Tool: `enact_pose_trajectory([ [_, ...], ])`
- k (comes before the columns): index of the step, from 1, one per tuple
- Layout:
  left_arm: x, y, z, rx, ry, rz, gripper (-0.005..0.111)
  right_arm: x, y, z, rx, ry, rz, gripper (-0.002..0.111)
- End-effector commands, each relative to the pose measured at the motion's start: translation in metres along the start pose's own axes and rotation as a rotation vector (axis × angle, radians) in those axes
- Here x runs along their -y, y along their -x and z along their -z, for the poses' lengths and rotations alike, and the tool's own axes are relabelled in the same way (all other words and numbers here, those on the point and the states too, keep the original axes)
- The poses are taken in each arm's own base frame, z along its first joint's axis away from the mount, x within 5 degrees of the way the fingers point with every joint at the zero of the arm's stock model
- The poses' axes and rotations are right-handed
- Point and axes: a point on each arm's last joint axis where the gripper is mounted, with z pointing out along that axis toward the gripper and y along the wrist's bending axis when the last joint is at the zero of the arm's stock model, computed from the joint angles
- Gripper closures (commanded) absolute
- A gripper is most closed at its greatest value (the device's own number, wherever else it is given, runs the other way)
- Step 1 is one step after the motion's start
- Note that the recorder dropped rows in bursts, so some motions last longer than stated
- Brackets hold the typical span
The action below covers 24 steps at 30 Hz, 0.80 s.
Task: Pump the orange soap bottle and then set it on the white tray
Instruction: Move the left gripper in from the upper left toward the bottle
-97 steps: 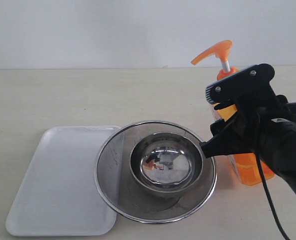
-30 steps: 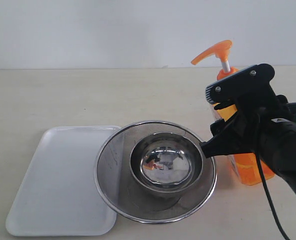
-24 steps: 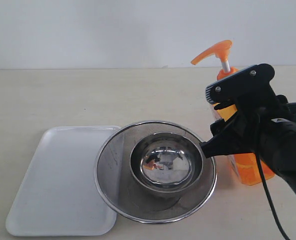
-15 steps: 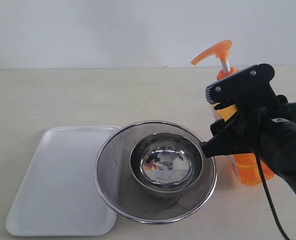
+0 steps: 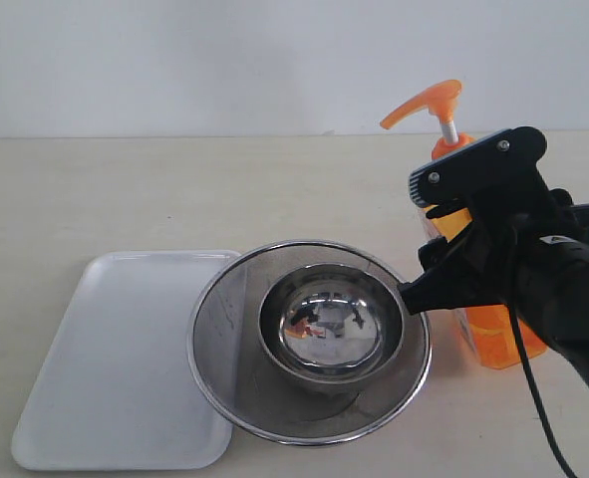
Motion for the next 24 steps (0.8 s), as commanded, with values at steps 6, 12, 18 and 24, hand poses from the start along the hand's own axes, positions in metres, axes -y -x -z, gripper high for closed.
enact_pose_trajectory([
  [6, 0.042, 0.013, -0.043, -0.007, -0.152, -0.017, 0.102, 0.002, 0.002, 0.0, 0.009, -0.019, 0.007, 0.109],
  [12, 0.066, 0.02, -0.065, -0.002, -0.221, -0.066, 0.102, 0.002, 0.002, 0.0, 0.009, -0.019, 0.007, 0.109],
  [18, 0.089, 0.011, -0.08, -0.033, -0.287, -0.113, 0.102, 0.002, 0.002, 0.0, 0.009, -0.019, 0.007, 0.109],
  [24, 0.108, 0.01, -0.092, -0.038, -0.33, -0.118, 0.102, 0.002, 0.002, 0.0, 0.009, -0.019, 0.007, 0.109],
])
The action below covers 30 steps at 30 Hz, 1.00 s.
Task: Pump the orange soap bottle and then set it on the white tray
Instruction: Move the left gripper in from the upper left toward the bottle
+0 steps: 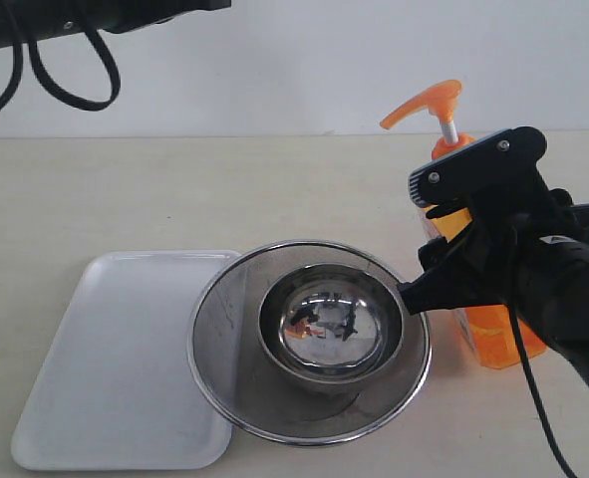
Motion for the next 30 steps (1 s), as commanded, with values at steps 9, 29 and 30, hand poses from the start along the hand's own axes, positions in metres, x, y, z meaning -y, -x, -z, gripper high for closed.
enact_pose_trajectory([
  [9, 0.038, 0.004, -0.024, 0.015, -0.118, -0.09, 0.102, 0.002, 0.002, 0.0, 0.009, -0.019, 0.007, 0.109],
  [29, 0.057, 0.003, -0.024, 0.013, -0.178, -0.152, 0.102, 0.002, 0.002, 0.0, 0.009, -0.019, 0.007, 0.109],
  [30, 0.057, 0.003, -0.024, 0.013, -0.178, -0.152, 0.102, 0.002, 0.002, 0.0, 0.009, -0.019, 0.007, 0.109],
])
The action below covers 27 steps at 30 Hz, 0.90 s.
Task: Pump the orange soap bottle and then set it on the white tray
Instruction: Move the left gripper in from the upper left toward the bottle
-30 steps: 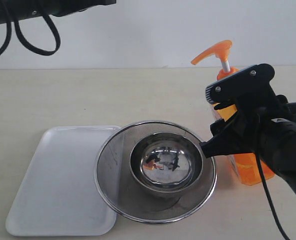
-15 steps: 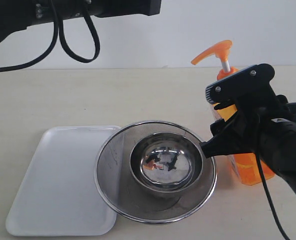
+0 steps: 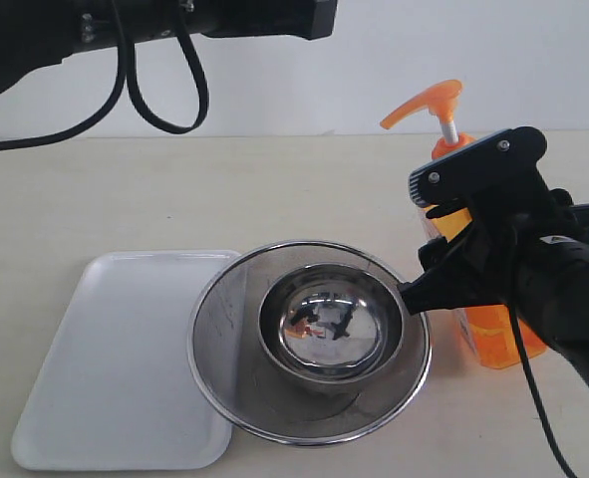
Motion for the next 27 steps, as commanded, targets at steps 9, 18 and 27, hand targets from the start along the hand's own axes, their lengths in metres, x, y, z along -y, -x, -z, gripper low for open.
enact_pose_trajectory([
  [9, 0.007, 0.001, -0.001, -0.012, -0.021, 0.002, 0.102, 0.002, 0.002, 0.0, 0.009, -0.02, 0.007, 0.109],
  [18, 0.03, 0.008, 0.003, 0.062, -0.292, -0.102, 0.102, 0.002, 0.002, 0.0, 0.01, -0.022, 0.007, 0.109],
  [27, 0.029, 0.022, 0.007, -0.043, -0.444, -0.165, 0.102, 0.002, 0.002, 0.0, 0.01, -0.022, 0.007, 0.109],
])
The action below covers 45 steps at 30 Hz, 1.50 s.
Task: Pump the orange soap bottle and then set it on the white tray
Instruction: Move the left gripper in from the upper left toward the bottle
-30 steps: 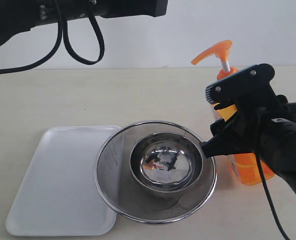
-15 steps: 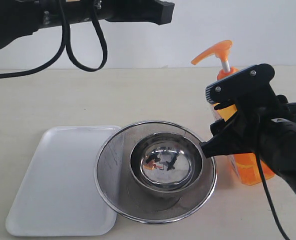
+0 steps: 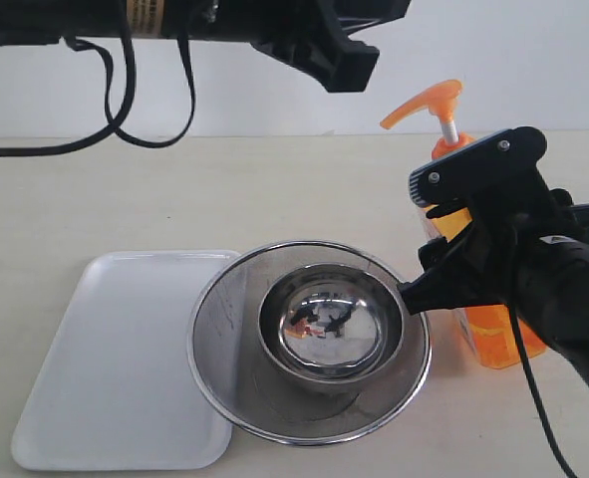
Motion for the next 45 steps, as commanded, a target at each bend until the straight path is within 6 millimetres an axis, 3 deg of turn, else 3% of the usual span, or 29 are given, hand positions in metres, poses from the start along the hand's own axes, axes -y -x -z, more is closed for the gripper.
enact_pose_trajectory([
  [1, -0.006, 0.009, 0.004, -0.021, -0.072, 0.035, 0.102, 0.002, 0.002, 0.0, 0.009, -0.02, 0.007, 0.109],
  [9, -0.031, 0.008, 0.005, -0.007, -0.178, 0.125, 0.102, 0.002, 0.002, 0.0, 0.009, -0.02, 0.007, 0.109],
  [16, -0.042, -0.006, -0.018, -0.028, -0.312, 0.185, 0.102, 0.002, 0.002, 0.0, 0.009, -0.02, 0.007, 0.109],
  [25, -0.05, 0.012, -0.021, 0.015, -0.301, 0.177, 0.102, 0.002, 0.002, 0.0, 0.009, -0.02, 0.007, 0.109],
  [31, -0.054, 0.002, -0.037, -0.009, -0.363, 0.25, 0.102, 0.002, 0.002, 0.0, 0.009, -0.019, 0.007, 0.109],
  [45, -0.058, -0.02, -0.054, -0.041, -0.381, 0.257, 0.102, 0.002, 0.002, 0.0, 0.009, -0.02, 0.007, 0.109],
])
